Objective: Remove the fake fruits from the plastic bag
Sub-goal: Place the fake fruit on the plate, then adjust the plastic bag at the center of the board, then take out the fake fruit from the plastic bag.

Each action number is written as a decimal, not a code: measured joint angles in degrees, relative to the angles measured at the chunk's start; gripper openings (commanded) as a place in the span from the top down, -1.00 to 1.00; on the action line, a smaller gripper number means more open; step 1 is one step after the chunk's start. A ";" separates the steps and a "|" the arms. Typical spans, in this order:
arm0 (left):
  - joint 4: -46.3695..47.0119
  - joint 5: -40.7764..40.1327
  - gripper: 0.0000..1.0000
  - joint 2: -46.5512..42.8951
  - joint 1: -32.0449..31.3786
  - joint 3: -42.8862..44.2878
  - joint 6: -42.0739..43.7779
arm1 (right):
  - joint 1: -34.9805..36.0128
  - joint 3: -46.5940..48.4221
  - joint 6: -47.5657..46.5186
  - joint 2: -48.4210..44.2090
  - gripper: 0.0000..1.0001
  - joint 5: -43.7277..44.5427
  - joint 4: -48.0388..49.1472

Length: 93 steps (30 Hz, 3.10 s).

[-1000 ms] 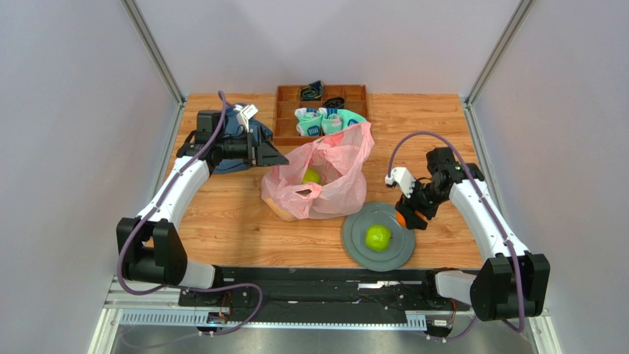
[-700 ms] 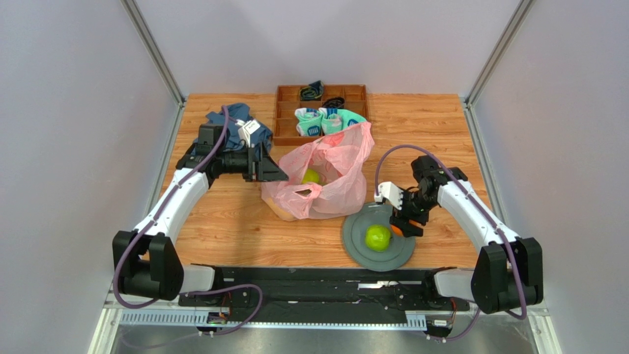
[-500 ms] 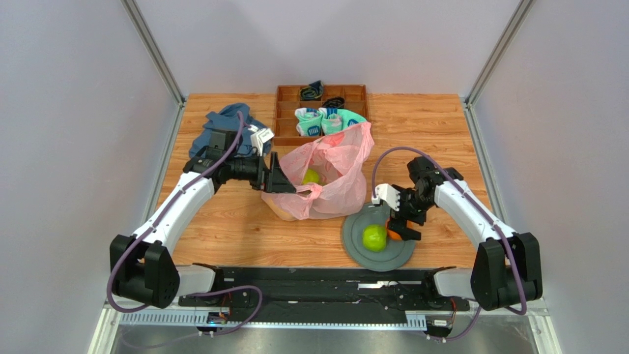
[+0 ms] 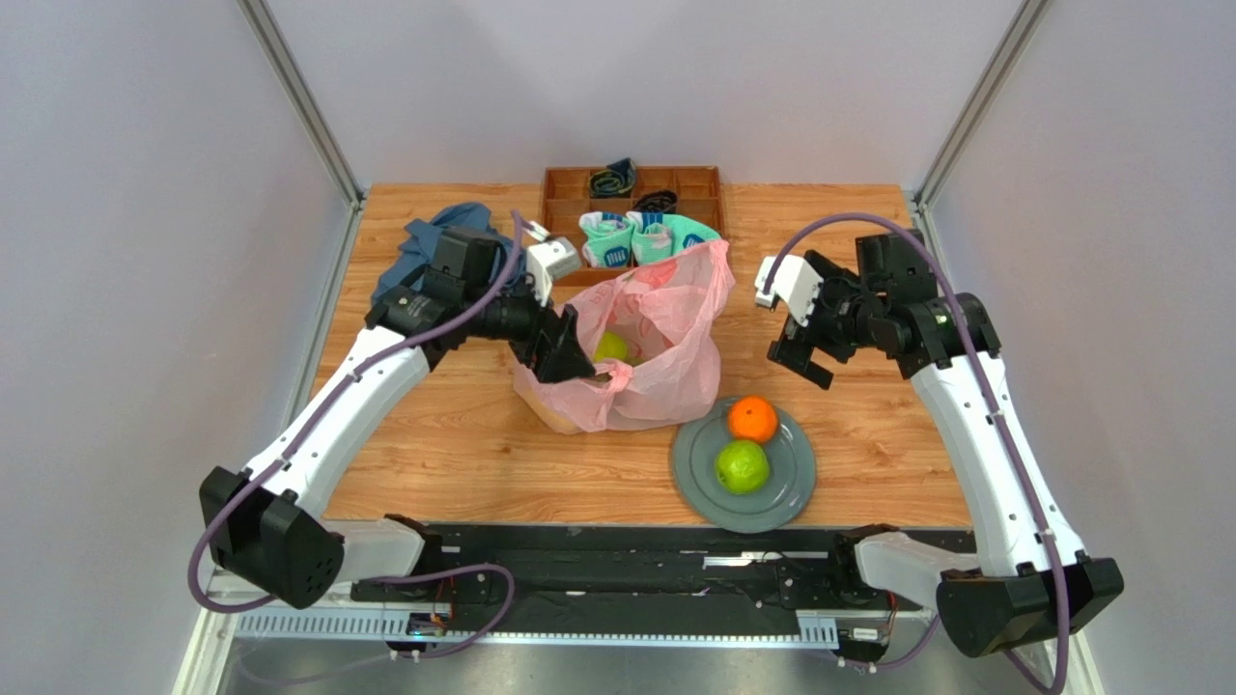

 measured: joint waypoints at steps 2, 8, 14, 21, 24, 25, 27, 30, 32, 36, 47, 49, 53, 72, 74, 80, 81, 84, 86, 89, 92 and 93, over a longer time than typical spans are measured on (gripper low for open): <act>-1.49 -0.52 -0.65 -0.68 -3.19 0.48 3.17 | 0.15 1.14 2.69 -0.50 -1.00 -0.13 0.76; -4.90 -6.54 -0.73 1.51 -11.52 1.05 6.95 | 0.87 1.27 10.62 0.74 -1.00 -0.20 2.69; -3.37 -13.46 -0.52 4.70 -14.88 0.90 5.97 | 1.27 1.27 16.52 0.55 -0.99 -1.44 4.50; -2.16 -20.55 0.96 9.18 -15.82 0.92 4.04 | 6.40 2.51 20.15 0.66 -0.99 -2.32 5.86; -3.13 -22.18 1.00 8.76 -15.80 1.46 4.98 | 13.64 8.17 21.81 2.38 -0.99 -1.88 7.17; -3.41 -22.49 1.00 8.22 -15.76 1.46 5.16 | 16.63 10.78 22.38 3.34 -0.99 -1.97 8.37; -4.92 -22.53 1.00 5.86 -14.78 1.42 5.42 | 21.07 15.02 23.76 5.68 -0.94 -2.14 11.58; -7.15 -22.18 1.00 0.07 -11.82 1.27 4.87 | 25.22 18.27 25.42 10.08 -0.77 -2.84 17.29; -8.15 -21.46 1.00 -4.70 -7.69 0.83 3.45 | 26.82 18.86 27.02 14.69 -0.68 -2.78 21.70; -8.55 -19.45 1.00 -11.87 0.79 -2.67 -0.20 | 28.48 18.23 31.15 26.56 -0.54 -1.25 25.00; -5.88 -11.87 1.00 -17.44 19.21 -19.37 -21.51 | 43.34 -11.15 32.15 27.52 -0.60 6.29 23.12; -5.90 -10.67 1.00 -17.97 21.59 -22.80 -25.00 | 43.32 -14.10 32.70 25.22 -0.66 7.17 23.04; -6.01 -9.01 1.00 -20.94 22.51 -26.99 -28.37 | 42.75 -13.90 34.84 23.52 -0.67 9.88 23.93; -10.69 3.91 1.00 -21.20 23.71 -7.56 -25.33 | 42.51 9.66 47.52 42.66 -0.43 16.22 31.56; -12.63 2.62 1.00 -21.75 23.74 -7.56 -24.26 | 42.53 9.46 48.22 43.04 -0.45 17.81 32.04; -14.27 0.90 1.00 -24.06 23.78 -9.22 -22.01 | 42.53 9.88 48.09 43.41 -0.56 23.98 33.88; -14.21 1.03 1.00 -24.26 23.76 -10.08 -21.88 | 42.53 10.25 47.89 43.76 -0.57 25.83 34.47; -14.23 1.42 1.00 -24.04 23.80 -12.44 -21.62 | 42.53 11.50 47.65 45.46 -0.55 31.12 36.46; -14.29 1.64 1.00 -23.69 23.80 -13.18 -21.38 | 42.53 12.11 47.67 46.86 -0.54 34.27 37.57; -14.99 1.64 1.00 -23.91 23.80 -13.40 -20.39 | 42.53 12.09 47.95 48.26 -0.54 37.88 37.86; -17.35 -0.52 1.00 -25.70 23.80 -13.38 -18.97 | 42.53 11.87 48.41 48.63 -0.56 40.30 38.03; -18.38 -1.70 1.00 -26.67 23.80 -13.38 -18.45 | 42.53 11.85 48.54 48.63 -0.58 40.72 38.10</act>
